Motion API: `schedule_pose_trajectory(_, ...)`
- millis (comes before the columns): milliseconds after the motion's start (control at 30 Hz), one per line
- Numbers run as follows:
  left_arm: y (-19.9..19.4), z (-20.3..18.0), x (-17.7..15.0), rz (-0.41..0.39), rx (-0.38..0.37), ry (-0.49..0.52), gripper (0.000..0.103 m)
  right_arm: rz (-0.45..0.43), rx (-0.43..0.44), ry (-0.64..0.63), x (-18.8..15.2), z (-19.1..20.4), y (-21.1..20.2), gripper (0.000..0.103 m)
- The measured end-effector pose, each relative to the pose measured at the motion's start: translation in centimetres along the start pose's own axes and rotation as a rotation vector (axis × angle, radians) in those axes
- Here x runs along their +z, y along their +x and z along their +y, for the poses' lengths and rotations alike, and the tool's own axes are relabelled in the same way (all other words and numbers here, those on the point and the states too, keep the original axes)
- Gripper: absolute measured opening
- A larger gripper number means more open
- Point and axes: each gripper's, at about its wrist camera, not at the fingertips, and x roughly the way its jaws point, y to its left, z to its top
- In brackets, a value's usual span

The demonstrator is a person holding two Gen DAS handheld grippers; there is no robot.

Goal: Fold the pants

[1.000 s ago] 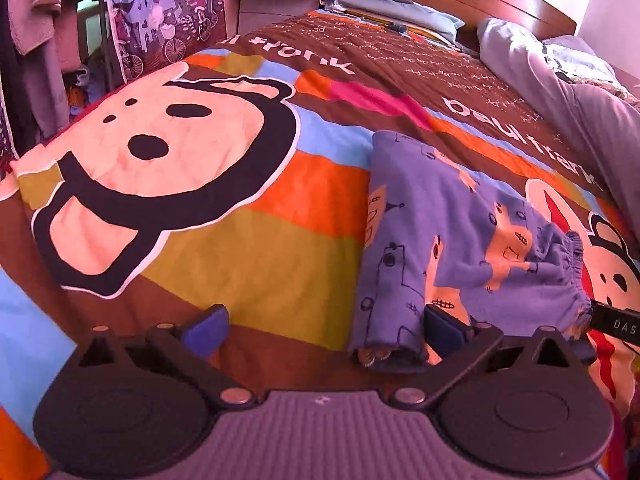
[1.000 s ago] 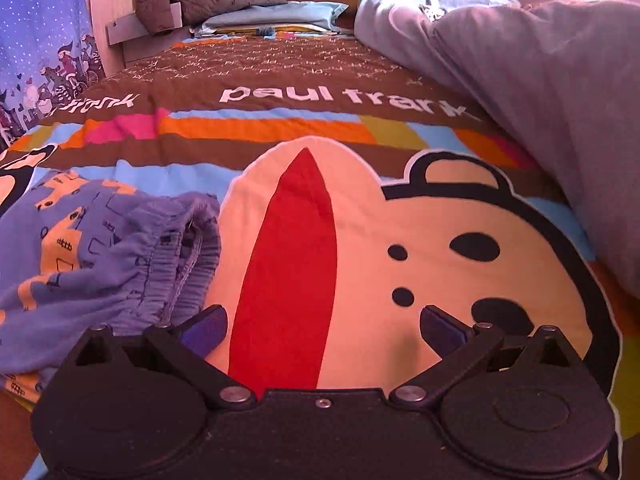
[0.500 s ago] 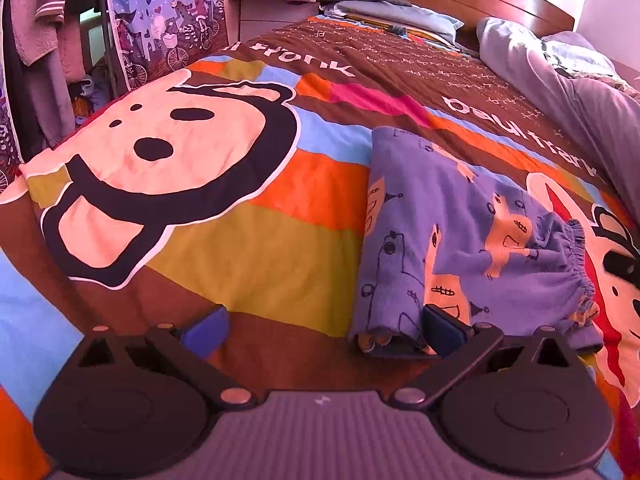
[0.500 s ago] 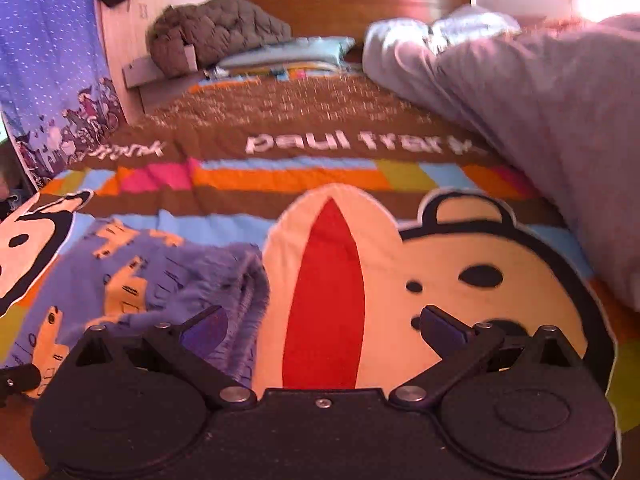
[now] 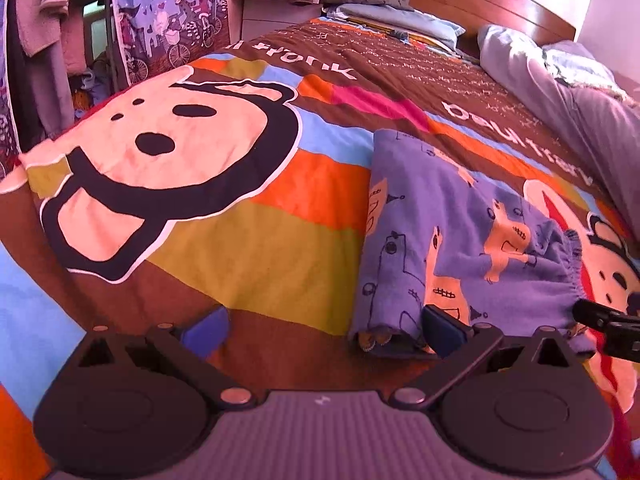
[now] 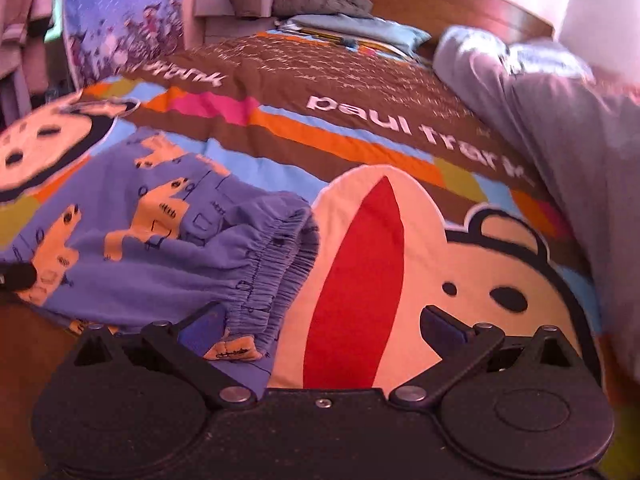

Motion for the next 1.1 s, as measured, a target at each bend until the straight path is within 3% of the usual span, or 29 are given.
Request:
schedule_pose_trajectory(167, -1.0, 0.0, -0.5, -0.052, 0.021, -0.015, 0.102, -0.003, 0.011, 0.174, -0.6, -1.9, -1.6, 0.102)
schedule_pose_trajectory(267, -3.4, -0.6, -1.0, -0.167, 0.083, -0.009, 0.102, -0.069, -0.011, 0.150, -0.2, -1.8, -2.4, 0.102)
schedule_pose_trajectory(367, -5.0, -1.1, 0.8, -0.260, 0.052, 0.022, 0.102, -0.181, -0.044, 0.112, 0.7, -1.6, -2.7, 0.102)
schedule_pose_trajectory(433, -4.4, -2.0, 3.3, -0.251, 0.056, 0.031, 0.102, -0.239, -0.060, 0.111, 1.3, -1.8, -2.1, 0.102)
schedule_pose_trajectory(533, -1.4, -3.8, 6.2, -0.214, 0.072, 0.080, 0.102, -0.217, 0.018, 0.172, 2.3, -2.5, -1.0, 0.102)
schedule_pose_trajectory(667, 2.9, -6.4, 7.2, -0.226, 0.149, 0.189, 0.102, -0.225, 0.056, 0.233, 3.3, -3.4, 0.4, 0.102)
schedule_pose_trajectory(733, 5.5, -7.3, 7.0, -0.171, 0.213, 0.268, 0.103, -0.196, 0.053, 0.200, 3.5, -3.4, 1.6, 0.102)
schedule_pose_trajectory(800, 6.9, -7.2, 6.5, -0.164, 0.226, 0.305, 0.103, -0.107, 0.060, 0.174, 3.6, -3.3, 3.4, 0.102)
schedule_pose_trajectory(867, 7.1, -6.6, 6.5, -0.175, 0.216, 0.311, 0.103, -0.011, 0.029, 0.146, 3.2, -3.5, 5.1, 0.102)
schedule_pose_trajectory(1000, 5.6, -5.6, 7.3, -0.163, 0.241, 0.263, 0.102, 0.047, -0.111, 0.153, 2.1, -5.3, 5.7, 0.102)
schedule_pose_trajectory(1100, 3.2, -3.8, 6.8, -0.177, 0.146, 0.196, 0.102, -0.049, -0.043, 0.215, 2.1, -6.2, 3.1, 0.102)
